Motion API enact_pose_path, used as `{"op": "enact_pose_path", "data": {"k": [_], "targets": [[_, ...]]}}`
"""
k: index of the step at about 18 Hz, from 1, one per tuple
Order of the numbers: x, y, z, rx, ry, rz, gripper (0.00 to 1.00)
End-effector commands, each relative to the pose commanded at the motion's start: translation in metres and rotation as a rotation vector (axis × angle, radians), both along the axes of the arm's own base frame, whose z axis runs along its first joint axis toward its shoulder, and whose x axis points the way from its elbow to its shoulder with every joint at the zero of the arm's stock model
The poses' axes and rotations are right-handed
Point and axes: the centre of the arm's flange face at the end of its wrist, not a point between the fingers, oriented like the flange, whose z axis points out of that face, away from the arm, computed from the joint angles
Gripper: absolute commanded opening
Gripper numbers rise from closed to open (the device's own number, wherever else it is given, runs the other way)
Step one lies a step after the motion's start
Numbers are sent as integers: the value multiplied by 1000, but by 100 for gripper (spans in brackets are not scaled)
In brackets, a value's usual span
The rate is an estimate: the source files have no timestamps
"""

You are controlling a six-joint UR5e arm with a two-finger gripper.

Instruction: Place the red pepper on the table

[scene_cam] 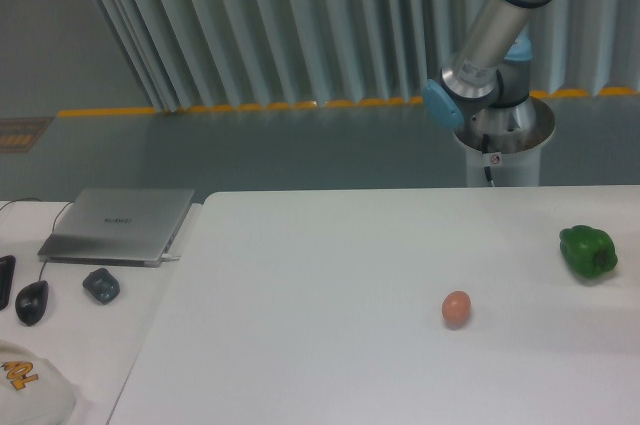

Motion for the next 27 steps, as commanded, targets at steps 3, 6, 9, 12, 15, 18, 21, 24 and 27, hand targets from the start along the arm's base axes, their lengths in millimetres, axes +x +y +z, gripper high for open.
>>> {"op": "enact_pose_path", "data": {"k": [3, 6, 9, 12, 15, 18, 21, 24, 27], "targets": [[-2, -1, -4, -1, -3, 2, 97], [-4, -2, -10, -2, -10, 5, 96], [-5, -4, -10, -3, -12, 6, 96], [-5, -7, -6, -4, -7, 8, 97], [-5, -7, -12, -6, -14, 8, 97], [-7, -15, -8, -14, -8, -16, 97], [-6, -15, -11, -16, -14, -17, 97], [-5, -21, -16, -19, -23, -16, 96], [-5, -30, -13, -26, -20, -37, 96]]}}
